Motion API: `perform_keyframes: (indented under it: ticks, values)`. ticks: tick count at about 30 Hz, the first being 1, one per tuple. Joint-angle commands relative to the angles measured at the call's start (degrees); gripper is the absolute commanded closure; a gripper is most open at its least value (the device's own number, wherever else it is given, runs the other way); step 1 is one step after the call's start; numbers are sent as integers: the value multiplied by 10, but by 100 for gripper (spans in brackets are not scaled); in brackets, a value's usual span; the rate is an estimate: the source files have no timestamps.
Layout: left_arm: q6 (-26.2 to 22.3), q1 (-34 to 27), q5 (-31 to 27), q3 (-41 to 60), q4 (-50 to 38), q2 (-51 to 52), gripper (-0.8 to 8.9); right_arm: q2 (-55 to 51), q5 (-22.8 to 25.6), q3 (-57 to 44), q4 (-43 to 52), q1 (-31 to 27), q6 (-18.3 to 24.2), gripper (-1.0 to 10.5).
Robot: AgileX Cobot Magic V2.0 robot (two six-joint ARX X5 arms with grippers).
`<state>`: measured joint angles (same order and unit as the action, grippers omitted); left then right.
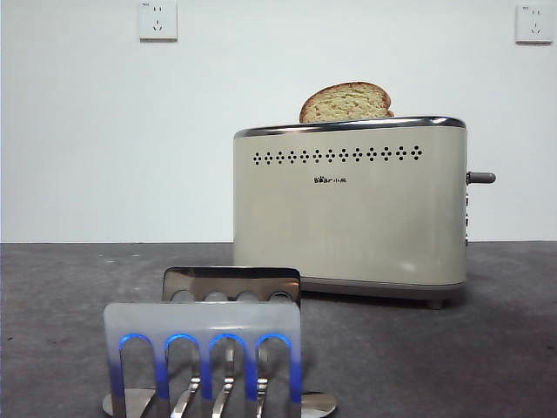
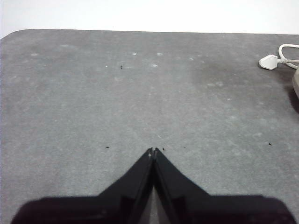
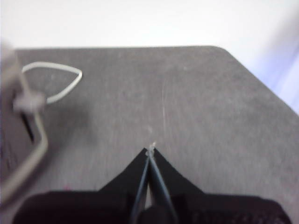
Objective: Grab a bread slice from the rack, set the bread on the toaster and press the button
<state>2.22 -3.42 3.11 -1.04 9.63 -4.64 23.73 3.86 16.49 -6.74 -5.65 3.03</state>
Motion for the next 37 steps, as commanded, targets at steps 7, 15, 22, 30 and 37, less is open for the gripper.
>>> perform_keyframes:
  ticks: [7,15,22,30,37]
  values:
    - [6,1,-1,6,-2,0,817,-206,-24,-157,-18,1,-18,946]
    - [6,1,-1,6,-2,0,817,-233,-19,-157,-40,1,-1,946]
    - [6,1,-1,6,-2,-1,817,-233,-19,-157,-39,1,7,946]
    - [6,1,-1,6,-2,-1,817,-233,-19,-157,-39,1,7,946]
    - [6,1,-1,6,-2,-1,817,-233,-19,-157,-39,1,7,946]
